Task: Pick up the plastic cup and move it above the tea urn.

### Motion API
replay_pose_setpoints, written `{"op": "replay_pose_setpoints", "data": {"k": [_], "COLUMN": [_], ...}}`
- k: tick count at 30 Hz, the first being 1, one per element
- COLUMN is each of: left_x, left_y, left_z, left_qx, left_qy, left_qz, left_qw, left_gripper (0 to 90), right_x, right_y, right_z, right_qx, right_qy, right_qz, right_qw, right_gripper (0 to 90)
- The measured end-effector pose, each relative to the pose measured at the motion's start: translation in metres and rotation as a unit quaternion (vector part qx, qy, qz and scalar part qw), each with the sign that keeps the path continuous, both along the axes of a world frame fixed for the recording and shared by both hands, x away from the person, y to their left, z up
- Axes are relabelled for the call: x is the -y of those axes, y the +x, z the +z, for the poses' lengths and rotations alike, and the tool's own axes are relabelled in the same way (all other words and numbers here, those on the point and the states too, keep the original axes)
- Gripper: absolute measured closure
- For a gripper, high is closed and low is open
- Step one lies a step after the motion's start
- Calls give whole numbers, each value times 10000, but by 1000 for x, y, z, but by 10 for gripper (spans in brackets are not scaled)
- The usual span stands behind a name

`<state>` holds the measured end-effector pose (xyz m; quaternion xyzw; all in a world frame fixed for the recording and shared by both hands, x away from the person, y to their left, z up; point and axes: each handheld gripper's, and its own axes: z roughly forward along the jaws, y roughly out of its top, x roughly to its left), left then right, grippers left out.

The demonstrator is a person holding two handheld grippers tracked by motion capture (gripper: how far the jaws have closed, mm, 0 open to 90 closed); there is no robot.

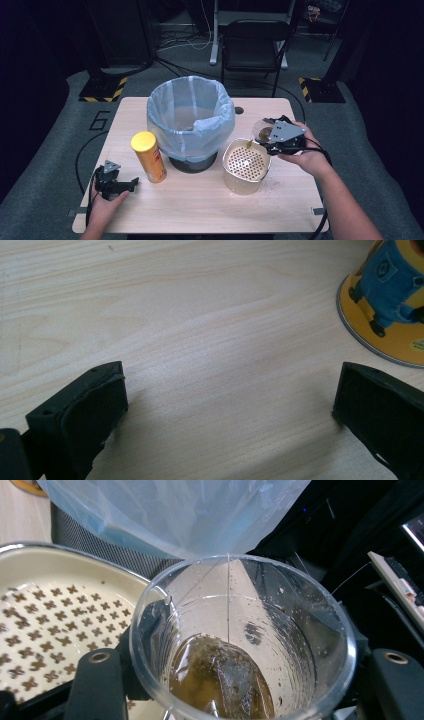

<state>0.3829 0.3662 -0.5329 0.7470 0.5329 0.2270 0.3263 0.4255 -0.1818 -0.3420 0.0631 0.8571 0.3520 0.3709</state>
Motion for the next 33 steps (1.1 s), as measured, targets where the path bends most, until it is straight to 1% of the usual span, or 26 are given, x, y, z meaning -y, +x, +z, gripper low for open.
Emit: {"op": "replay_pose_setpoints", "data": {"k": [1,3,5,9,10,11,14,15,19,23,27,28,30,31,32,33], "left_x": [0,0,0,0,0,0,0,0,0,0,0,0,0,0,0,1], "left_y": [0,0,0,0,0,0,0,0,0,0,0,0,0,0,0,0], "left_z": [0,0,0,0,0,0,0,0,0,0,0,0,0,0,0,0], "left_qx": [-4,-3,0,5,-1,4,1,-3,2,0,8,14,8,12,8,8], "left_qy": [-14,-6,9,-23,10,-28,15,-14,-11,4,-31,0,-33,-13,-37,-39], "left_qz": [-2,-6,-5,6,-10,9,-12,-4,-5,-6,12,3,12,11,16,18], "left_qw": [10000,10000,10000,10000,10000,10000,10000,10000,10000,10000,10000,10000,10000,10000,10000,10000], "left_gripper": [6,6,7,7,6,7,6,6,7,6,6,7,7,7,7,6], "right_x": [-1,-3,-5,-8,-8,-9,-9,-10,-11,-10,-10,-10,-11,-11,-12,-13], "right_y": [0,0,-1,-2,-2,-3,-5,-6,-7,-7,-8,-8,-9,-9,-8,-8], "right_z": [-1,-3,-4,-7,-7,-8,-8,-9,-10,-11,-11,-11,-12,-13,-13,-14], "right_qx": [12,132,191,383,410,463,527,541,634,684,726,722,781,796,862,839], "right_qy": [-31,-147,-251,-451,-487,-498,-500,-509,-609,-634,-638,-639,-650,-666,-690,-692], "right_qz": [1,33,37,79,87,92,104,116,147,148,149,159,158,187,210,234], "right_qw": [10000,9998,9995,9982,9979,9976,9973,9972,9960,9955,9952,9952,9947,9944,9937,9938], "right_gripper": [334,335,336,336,336,336,336,336,337,337,338,338,338,337,338,338]}}
